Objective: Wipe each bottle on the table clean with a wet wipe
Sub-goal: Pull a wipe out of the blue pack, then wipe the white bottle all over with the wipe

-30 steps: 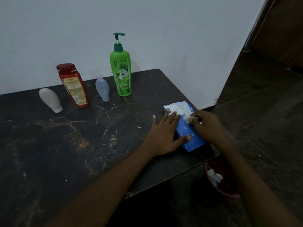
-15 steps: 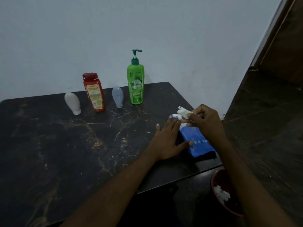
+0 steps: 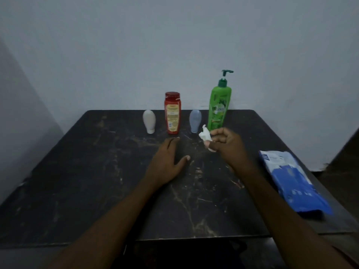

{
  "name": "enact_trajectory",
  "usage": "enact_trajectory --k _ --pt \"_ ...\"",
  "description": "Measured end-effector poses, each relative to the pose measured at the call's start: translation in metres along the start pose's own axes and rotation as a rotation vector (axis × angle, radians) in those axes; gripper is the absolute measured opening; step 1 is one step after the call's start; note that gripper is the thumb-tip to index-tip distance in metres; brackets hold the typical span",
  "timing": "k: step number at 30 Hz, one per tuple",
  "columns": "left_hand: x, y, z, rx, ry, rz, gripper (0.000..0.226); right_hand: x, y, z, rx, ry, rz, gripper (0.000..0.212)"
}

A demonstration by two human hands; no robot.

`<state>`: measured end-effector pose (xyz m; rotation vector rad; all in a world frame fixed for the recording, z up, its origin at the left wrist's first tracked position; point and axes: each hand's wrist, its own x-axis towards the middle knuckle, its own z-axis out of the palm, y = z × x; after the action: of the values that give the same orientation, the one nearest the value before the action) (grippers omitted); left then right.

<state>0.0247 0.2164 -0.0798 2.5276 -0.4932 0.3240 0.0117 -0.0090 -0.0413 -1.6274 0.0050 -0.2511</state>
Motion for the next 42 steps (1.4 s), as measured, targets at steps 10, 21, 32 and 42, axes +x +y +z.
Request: enact_trajectory --k 10,21,32,42 --pt "0.045 -0.068 -0.015 -0.178 0.335 -0.429 0.086 0.041 0.032 0.082 -0.045 -0.144 0.052 0.029" --pt "0.106 -0.095 -0.011 -0.219 0.351 -0.371 0.089 0.054 0.060 0.106 -0.116 -0.085 0.012 0.022" --pt "0.114 -0.084 -0.016 -0.155 0.362 -0.290 0.102 0.053 0.064 0.107 -0.126 -0.076 -0.015 0.021" --pt "0.082 -0.061 -0.029 -0.225 0.395 -0.379 0.088 0.036 0.046 0.098 -0.107 -0.070 -0.003 0.017"
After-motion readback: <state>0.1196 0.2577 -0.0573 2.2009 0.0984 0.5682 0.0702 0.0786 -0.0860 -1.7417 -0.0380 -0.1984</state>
